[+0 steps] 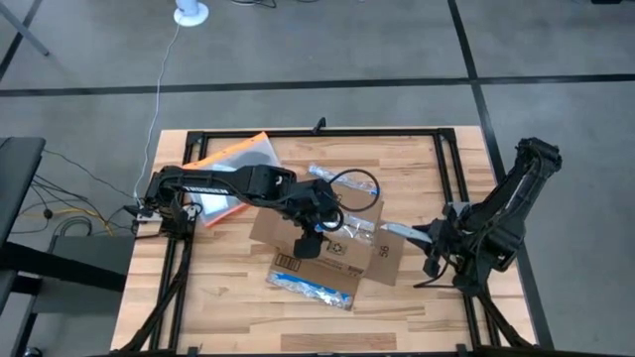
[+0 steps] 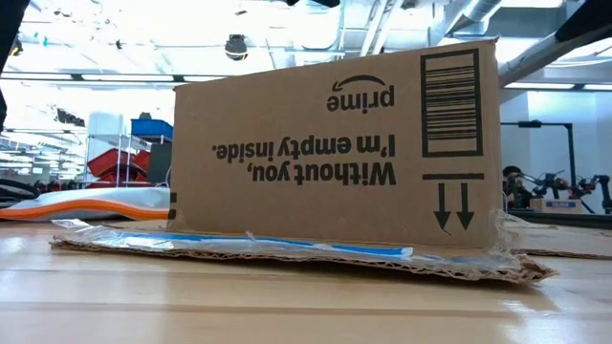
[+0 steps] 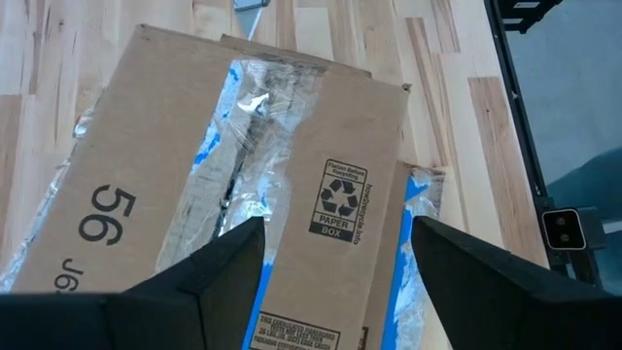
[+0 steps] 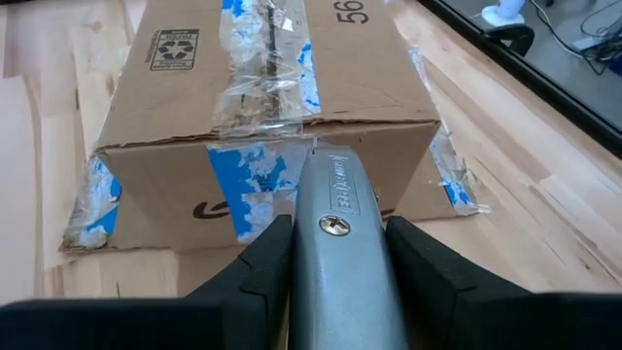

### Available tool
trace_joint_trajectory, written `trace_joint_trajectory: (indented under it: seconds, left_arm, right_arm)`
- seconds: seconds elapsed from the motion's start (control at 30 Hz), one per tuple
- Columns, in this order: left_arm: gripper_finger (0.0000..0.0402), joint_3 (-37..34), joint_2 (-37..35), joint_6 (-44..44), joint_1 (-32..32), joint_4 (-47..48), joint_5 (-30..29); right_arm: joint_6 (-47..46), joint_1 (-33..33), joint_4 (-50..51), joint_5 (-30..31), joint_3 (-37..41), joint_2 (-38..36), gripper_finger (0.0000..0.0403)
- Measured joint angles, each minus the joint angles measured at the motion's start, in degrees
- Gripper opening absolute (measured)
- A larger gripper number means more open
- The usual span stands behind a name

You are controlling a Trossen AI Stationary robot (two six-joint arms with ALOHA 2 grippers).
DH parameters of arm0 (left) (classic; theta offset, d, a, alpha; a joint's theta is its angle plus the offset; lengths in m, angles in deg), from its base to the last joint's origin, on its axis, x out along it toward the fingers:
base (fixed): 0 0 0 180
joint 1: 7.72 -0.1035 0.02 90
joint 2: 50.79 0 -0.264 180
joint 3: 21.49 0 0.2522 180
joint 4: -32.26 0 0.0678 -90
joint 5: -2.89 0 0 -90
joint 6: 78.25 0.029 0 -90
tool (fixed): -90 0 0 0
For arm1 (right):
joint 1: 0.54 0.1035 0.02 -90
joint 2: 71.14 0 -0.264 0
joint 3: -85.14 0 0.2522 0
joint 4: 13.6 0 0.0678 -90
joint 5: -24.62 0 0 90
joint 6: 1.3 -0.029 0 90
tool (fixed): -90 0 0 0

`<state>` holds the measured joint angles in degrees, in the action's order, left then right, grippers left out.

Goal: Unpack boxes
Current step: Break down the box using the silver cutter until it is completely flat

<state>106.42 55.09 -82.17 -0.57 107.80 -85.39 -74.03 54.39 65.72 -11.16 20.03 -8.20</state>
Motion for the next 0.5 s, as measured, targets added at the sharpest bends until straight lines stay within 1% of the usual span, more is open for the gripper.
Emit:
trace_joint_trajectory:
  seconds: [0.17, 0.33, 0.4, 0.5]
  left_arm:
    - [0.0247, 0.00, 0.00, 0.18, -0.04, -0.62, -0.02]
    - [0.0247, 0.00, 0.00, 1.44, -0.04, -1.55, -0.02]
    - [0.0247, 0.00, 0.00, 1.49, -0.04, -1.46, -0.02]
    - [0.0247, 0.00, 0.00, 1.49, -0.04, -1.25, -0.02]
  right_arm:
    - [2.40, -1.60, -1.55, 0.02, 0.02, 0.01, 0.0115]
    - [7.12, -3.53, -8.19, -0.22, 2.14, 0.10, 0.0115]
    - [7.22, -3.77, -10.03, -0.33, 3.38, 0.10, 0.0115]
    - [7.24, -3.77, -10.13, -0.44, 4.02, 0.12, 0.0115]
